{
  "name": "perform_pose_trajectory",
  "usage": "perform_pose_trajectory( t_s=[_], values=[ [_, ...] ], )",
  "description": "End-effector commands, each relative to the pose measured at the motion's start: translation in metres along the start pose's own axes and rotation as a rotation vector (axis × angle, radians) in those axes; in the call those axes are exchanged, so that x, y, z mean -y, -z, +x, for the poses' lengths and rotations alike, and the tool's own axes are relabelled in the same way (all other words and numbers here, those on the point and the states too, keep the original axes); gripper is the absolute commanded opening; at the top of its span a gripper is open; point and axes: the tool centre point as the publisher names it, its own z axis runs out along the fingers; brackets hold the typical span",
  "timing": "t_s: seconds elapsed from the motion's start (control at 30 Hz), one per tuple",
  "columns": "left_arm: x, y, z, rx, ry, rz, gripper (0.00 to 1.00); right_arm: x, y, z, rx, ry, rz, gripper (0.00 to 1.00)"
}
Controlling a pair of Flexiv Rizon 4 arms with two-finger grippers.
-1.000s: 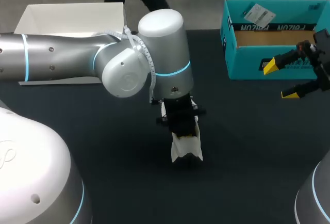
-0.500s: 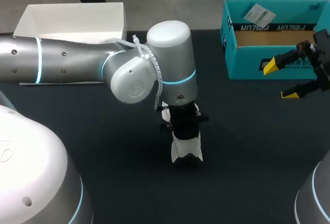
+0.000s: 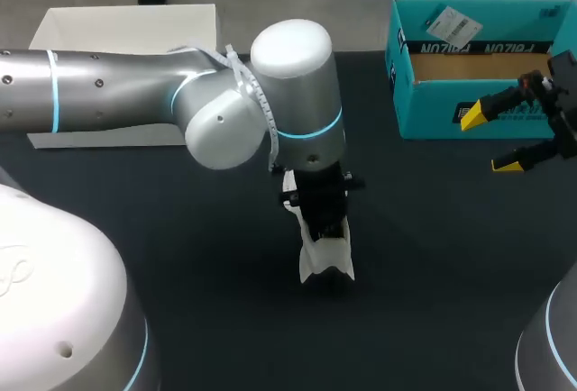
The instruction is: Take the shoe out of the shoebox, open the shoe tongue, remove and reinsert the insole, then place the shoe into the shoebox
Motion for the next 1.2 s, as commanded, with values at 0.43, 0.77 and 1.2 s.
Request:
perform_pose_trajectory(
  t_s=[0.43, 0.77, 1.2],
  values=[
    [-0.015, 0.025, 0.000, -0.062, -0.082, -0.311, 0.38, 0.001, -0.001, 0.000, 0.002, -0.001, -0.002, 1.00],
    [-0.018, 0.023, 0.000, -0.084, -0.047, -0.289, 1.00, 0.001, -0.001, 0.000, 0.002, -0.001, -0.002, 1.00],
    [-0.029, 0.023, -0.003, -0.099, -0.037, -0.290, 1.00, 0.001, -0.001, 0.000, 0.002, -0.001, -0.002, 1.00]
  ],
)
